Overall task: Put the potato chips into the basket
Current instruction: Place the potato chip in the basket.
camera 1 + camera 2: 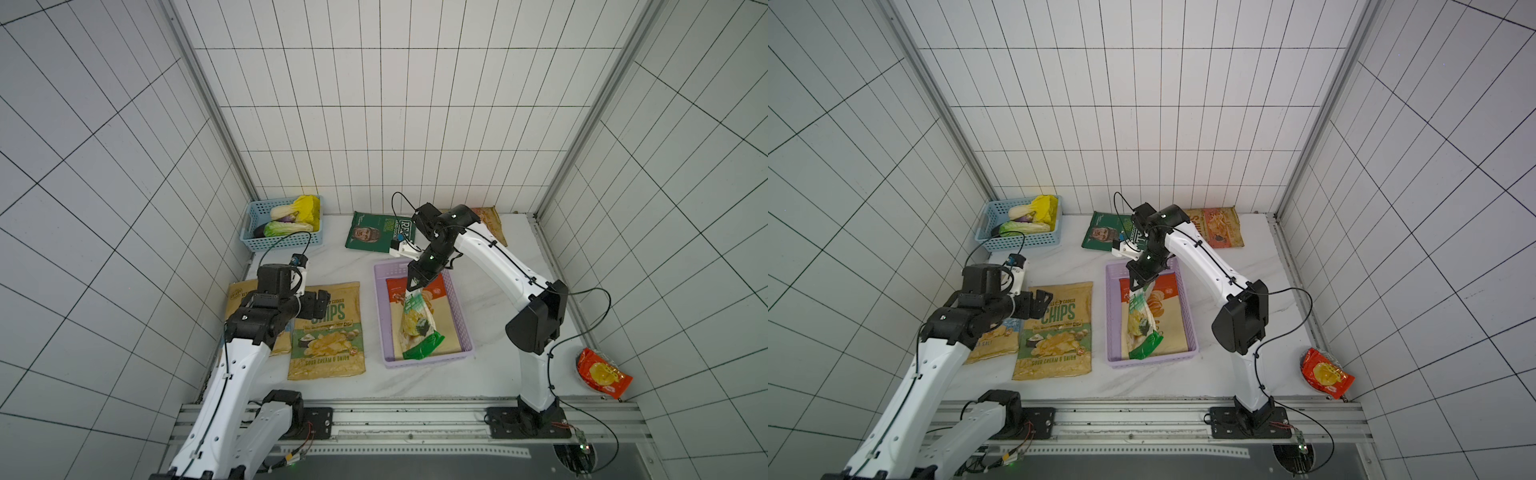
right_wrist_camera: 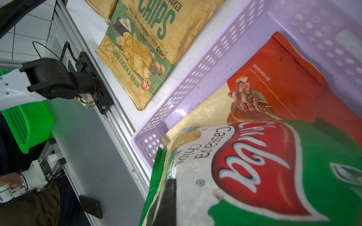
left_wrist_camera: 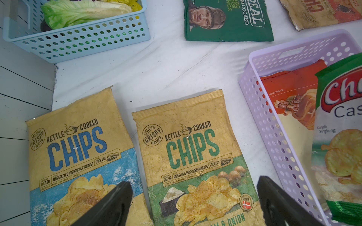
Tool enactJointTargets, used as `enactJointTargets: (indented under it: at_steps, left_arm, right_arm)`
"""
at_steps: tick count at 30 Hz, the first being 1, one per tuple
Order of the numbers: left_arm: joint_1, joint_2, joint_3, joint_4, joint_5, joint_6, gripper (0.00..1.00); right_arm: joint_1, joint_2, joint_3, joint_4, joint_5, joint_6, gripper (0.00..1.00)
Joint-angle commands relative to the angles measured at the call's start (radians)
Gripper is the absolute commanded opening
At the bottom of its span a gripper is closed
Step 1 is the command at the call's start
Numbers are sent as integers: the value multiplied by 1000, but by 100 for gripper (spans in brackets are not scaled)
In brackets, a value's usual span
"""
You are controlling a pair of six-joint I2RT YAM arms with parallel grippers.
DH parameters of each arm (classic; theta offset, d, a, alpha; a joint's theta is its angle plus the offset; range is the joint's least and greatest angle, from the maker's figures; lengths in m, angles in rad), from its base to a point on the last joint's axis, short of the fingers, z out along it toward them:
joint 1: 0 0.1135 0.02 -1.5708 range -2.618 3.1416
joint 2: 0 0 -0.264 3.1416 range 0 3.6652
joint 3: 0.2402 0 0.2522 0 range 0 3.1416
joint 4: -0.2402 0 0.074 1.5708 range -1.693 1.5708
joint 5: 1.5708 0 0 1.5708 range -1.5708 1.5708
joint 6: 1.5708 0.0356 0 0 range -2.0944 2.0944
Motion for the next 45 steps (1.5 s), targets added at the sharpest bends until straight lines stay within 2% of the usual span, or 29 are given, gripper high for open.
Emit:
enactJointTargets:
  at_steps: [1,11,15,20,24,27,31,34,38,43,45]
  left_arm:
    - [-1,-11,-8,19,-2,-3,98]
    - [-2,-11,-8,19,1,-3,98]
    - [-2,-13,-7,19,1,-3,98]
    - [-1,-15,-9,19,0,-3,98]
    - [-2,-15,-9,20,1,-3,98]
    - [-2,-15,-8,20,2,-2,98]
    - [-1,-15,-9,20,1,-2,98]
    - [-2,-14,-9,20,2,-2,98]
    - [-2,-12,-8,20,3,-2,98]
    - [-2,-11,-8,19,3,-2,98]
    - [-1,-9,-8,19,4,-2,98]
  right_arm:
    - [22,22,51,-44,2,-35,0]
    - [73,67,63,-43,27,-27,0]
    - [62,65,-17,10,147,33,0]
    - [20,4,-169,118,220,110,5]
    - [-19,-75,-277,197,247,156,24]
    - [-48,-113,-327,223,303,188,27]
    - [-81,-155,-374,229,384,223,46]
    - [-91,-195,-393,228,461,259,52]
    - [-80,-256,-408,283,427,326,50]
    - [2,-349,-486,488,308,486,50]
    - [34,-361,-516,563,272,547,54]
